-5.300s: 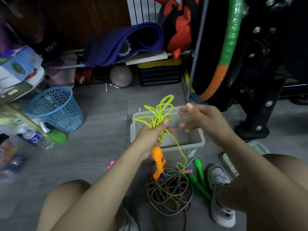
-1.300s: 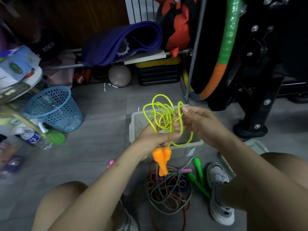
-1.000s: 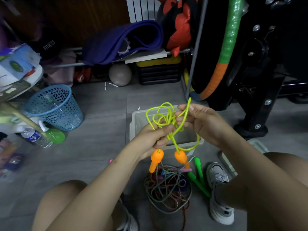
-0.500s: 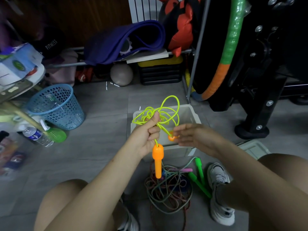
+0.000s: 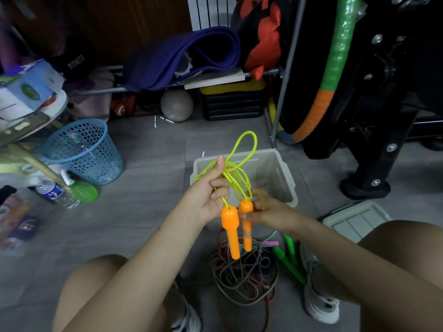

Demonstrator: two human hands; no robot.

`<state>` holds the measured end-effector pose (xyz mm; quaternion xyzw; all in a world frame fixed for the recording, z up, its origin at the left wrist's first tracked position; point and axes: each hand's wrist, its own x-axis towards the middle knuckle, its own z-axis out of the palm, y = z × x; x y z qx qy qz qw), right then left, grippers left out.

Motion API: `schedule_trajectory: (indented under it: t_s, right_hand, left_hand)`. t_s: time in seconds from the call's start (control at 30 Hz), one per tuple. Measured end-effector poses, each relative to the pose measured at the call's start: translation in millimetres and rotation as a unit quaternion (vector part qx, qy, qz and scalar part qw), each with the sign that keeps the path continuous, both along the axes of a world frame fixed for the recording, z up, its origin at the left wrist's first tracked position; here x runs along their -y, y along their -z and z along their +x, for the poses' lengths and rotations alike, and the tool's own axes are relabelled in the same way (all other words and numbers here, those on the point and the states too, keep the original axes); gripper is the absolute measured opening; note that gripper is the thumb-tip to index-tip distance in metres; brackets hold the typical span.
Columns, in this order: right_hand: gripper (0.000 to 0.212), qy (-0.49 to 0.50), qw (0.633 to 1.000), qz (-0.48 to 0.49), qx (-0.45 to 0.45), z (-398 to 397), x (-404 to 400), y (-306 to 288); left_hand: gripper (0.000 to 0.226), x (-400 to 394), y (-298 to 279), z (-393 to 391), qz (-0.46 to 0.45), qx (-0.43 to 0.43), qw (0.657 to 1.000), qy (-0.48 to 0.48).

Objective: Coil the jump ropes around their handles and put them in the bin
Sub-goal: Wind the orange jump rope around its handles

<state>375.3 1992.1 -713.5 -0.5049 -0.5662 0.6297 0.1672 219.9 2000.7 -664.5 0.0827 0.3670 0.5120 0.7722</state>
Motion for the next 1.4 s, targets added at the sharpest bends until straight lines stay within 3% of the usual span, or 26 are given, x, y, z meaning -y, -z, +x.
schedule_trajectory:
  t_s: [0.13,0.23,0.3,0.4,0.47,0.53,0.63,0.73,0.83,0.9,1.0,1.07,1.2,1.4]
  right_hand:
    - [0.029,0.039,0.993,-0.069,-0.09,1,3,-5]
    - [0.027,0.115,0.973,-0.107,-0.171,-5,13,-5]
    - [0.023,0.153,0.972,-0.064,-0.167,-8,18,-3]
    - [0.014,0.123,0.986,-0.023,-0.114,-10,25,1]
    - [0.018,0.105,0.985,-0.056,-0.123,-11,29,5]
    - [0.026,0.098,0.97,-0.119,-0.186,-11,34,7]
    - [0.046,0.08,0.954,-0.166,-0.238,-7,36,8]
    - [0.069,0.068,0.959,-0.147,-0.232,-4,33,13]
    - [0.073,0.107,0.967,-0.127,-0.193,-3,30,10]
    - [0.065,0.14,0.963,-0.132,-0.187,-3,28,11]
    - [0.047,0.18,0.953,-0.136,-0.203,-1,23,11]
    - [0.046,0.208,0.952,-0.115,-0.192,1,17,8]
    - [0.048,0.271,0.949,-0.037,-0.157,5,8,10]
    - [0.042,0.24,0.961,-0.006,-0.135,7,9,7]
  left_hand:
    - [0.022,2,4,-4,-0.044,-0.026,0.999,-0.018]
    - [0.025,5,8,-1,-0.077,-0.015,0.996,-0.036]
    - [0.026,7,12,3,-0.102,0.011,0.994,-0.043]
    - [0.022,13,18,12,-0.134,0.041,0.989,-0.052]
    - [0.016,17,22,16,-0.147,0.035,0.987,-0.058]
    - [0.014,19,24,16,-0.154,0.025,0.986,-0.05]
    - [0.033,17,25,14,-0.16,0.009,0.986,-0.041]
    - [0.04,13,25,13,-0.148,-0.026,0.988,-0.025]
    - [0.012,11,28,14,-0.116,-0.122,0.986,-0.002]
    - [0.003,12,29,14,-0.083,-0.236,0.967,0.049]
    - [0.013,19,28,14,-0.052,-0.328,0.934,0.134]
    - [0.021,27,25,13,-0.036,-0.334,0.922,0.193]
    - [0.027,44,22,12,0.033,-0.267,0.912,0.309]
    - [0.013,43,31,14,0.079,-0.351,0.915,0.181]
